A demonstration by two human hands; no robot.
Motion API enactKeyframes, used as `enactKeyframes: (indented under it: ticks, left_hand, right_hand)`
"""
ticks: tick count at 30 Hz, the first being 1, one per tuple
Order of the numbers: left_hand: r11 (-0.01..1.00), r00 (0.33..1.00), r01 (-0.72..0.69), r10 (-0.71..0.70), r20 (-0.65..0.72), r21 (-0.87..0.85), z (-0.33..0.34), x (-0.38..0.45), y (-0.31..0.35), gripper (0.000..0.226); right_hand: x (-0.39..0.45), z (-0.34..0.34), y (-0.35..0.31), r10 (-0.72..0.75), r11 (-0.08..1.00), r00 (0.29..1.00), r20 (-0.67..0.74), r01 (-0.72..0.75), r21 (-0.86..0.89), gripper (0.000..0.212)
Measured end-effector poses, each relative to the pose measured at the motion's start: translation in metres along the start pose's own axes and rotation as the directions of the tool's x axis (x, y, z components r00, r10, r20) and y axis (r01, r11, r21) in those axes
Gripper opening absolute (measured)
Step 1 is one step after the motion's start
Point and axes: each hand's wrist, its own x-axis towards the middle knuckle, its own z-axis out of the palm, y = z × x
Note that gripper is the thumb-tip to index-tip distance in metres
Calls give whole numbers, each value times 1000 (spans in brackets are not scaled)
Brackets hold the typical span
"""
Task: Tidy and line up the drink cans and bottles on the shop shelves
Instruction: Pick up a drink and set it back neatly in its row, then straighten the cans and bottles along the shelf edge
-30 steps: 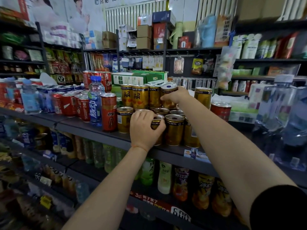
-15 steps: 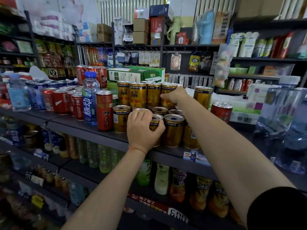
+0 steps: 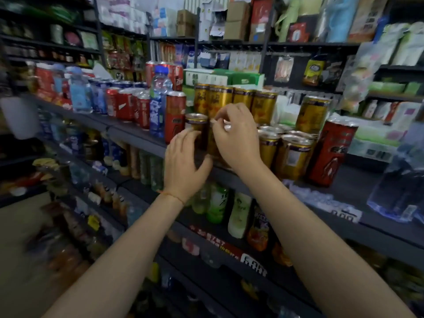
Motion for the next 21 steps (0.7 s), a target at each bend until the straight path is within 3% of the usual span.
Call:
enactKeyframes:
  ticks: [2, 3, 4, 6, 7, 8, 9, 11, 12, 13, 15, 18, 21]
  left_hand:
    - [981, 981, 192, -192, 6, -10, -15, -37, -20, 21]
    - [952, 949, 306, -305, 84, 6, -19, -53, -33, 12]
    - [908, 889, 416, -416, 193, 42, -23, -67, -47, 18]
    - [803, 674, 570, -578, 460, 174, -27, -94, -90, 27]
    - [760, 546, 600, -618, 566, 251, -29, -107, -115, 29]
    - [730, 448, 612, -638, 627, 306, -31, -119, -140, 29]
    - [705, 390, 624, -654, 649, 336, -33, -129, -165, 29]
    - [645, 327, 688, -685, 651, 333, -38, -145, -215, 27]
    - [607, 302, 728, -700, 647, 318, -40, -151, -238, 27]
    - [563, 283, 771, -721, 632, 297, -41, -155, -261, 26]
    - [462, 234, 850, -762, 604, 254, -40, -160, -310, 27]
    - [368, 138, 896, -762, 633, 248, -35, -160, -371, 24]
    - [317, 61, 914, -723, 688, 252, -31, -154, -420, 22]
  right_hand:
    - [-34, 20, -14, 41, 984, 987, 154, -66, 163, 4]
    - [-52, 33, -17, 74, 969, 969, 236, -126, 212, 5]
    - [-71, 49, -18, 106, 955, 944, 313, -184, 232, 5]
    - [-106, 88, -19, 183, 919, 848, 498, -327, 218, 8]
    - [-123, 108, -18, 227, 893, 750, 621, -415, 175, 10]
    - [-138, 131, -14, 263, 858, 607, 750, -503, 107, 13]
    - [-153, 154, -10, 278, 829, 433, 858, -558, 13, 18]
    - [-179, 206, -2, 265, 835, 121, 957, -525, -165, 26]
    - [-191, 233, 2, 272, 839, 26, 962, -497, -223, 32]
    - [-201, 260, 3, 302, 821, -20, 953, -502, -271, 39]
    - [-211, 316, 6, 414, 709, -31, 910, -616, -343, 44]
    - [-215, 391, 10, 560, 577, 56, 827, -742, -340, 44]
    - [-208, 444, 7, 665, 498, 151, 732, -819, -284, 78]
